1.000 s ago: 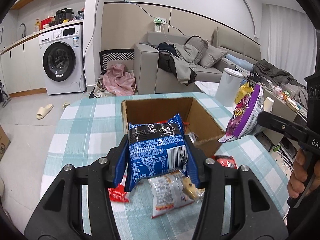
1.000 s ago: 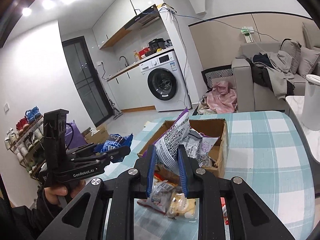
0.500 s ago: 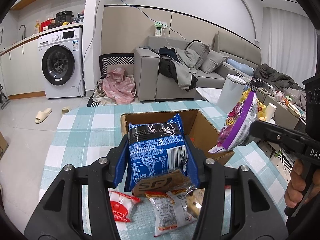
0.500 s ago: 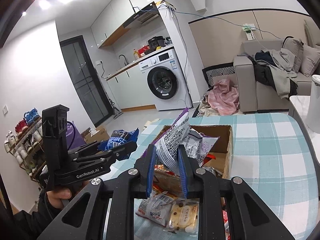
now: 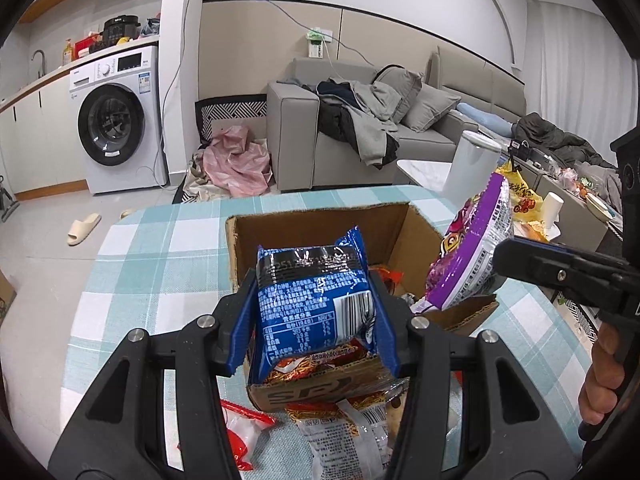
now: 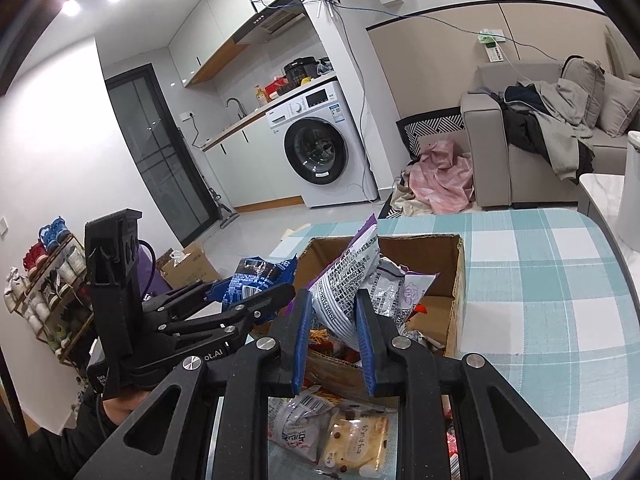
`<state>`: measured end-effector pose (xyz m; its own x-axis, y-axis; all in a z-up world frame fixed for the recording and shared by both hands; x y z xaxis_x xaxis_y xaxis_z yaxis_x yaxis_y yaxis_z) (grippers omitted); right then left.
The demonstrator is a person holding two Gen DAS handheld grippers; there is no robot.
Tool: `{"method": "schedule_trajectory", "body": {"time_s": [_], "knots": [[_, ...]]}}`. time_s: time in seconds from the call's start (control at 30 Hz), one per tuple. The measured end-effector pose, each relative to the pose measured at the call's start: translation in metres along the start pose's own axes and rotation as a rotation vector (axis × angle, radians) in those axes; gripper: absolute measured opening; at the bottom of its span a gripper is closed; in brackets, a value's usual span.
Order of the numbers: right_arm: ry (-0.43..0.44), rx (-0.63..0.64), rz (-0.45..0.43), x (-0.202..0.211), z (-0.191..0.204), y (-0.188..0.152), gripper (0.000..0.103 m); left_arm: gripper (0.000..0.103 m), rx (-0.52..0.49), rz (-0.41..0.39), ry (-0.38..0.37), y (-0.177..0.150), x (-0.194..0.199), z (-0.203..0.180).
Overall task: Organize snacks
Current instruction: 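Lower both bags into the box and open both tools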
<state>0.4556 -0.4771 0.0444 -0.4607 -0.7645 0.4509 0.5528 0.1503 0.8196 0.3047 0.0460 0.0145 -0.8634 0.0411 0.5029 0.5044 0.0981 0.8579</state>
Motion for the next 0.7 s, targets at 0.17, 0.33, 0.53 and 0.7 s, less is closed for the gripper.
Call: {"method": "schedule_trajectory", "body": {"time_s": [0.17, 0.33, 0.53, 0.7], "knots": [[-0.012, -0.024, 0.023, -0.010, -0.010, -0.003, 0.022, 0.048, 0.000, 0.013, -0.004, -0.007, -0.016, 0.004], [-0.023, -0.034, 0.048, -0.020, -0.016, -0.008, 0.022, 0.048, -0.007, 0.022, 0.001, -0.012, -0.028, 0.005], [-0.047, -0.035, 0.083, -0.033, -0.023, -0.013, 0.022, 0.048, -0.009, 0.037, 0.003, -0.020, -0.042, 0.006], [-0.065, -0.041, 0.095, -0.042, -0.027, -0.017, 0.022, 0.048, -0.007, 0.051, 0.002, -0.025, -0.051, 0.009]]}}
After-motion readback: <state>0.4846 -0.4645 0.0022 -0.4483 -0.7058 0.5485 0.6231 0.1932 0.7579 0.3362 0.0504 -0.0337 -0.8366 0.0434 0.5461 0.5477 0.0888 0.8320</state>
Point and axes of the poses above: each gripper's, at about its wrist camera, not at the fingertips, and x roughly against the way its jaws point, z to its left, y to its top, the point moved 9 cm from there along -x, roughly the way its jaws point, and after that the axes turned 4 degrees about -z, right-handed, at the moved point
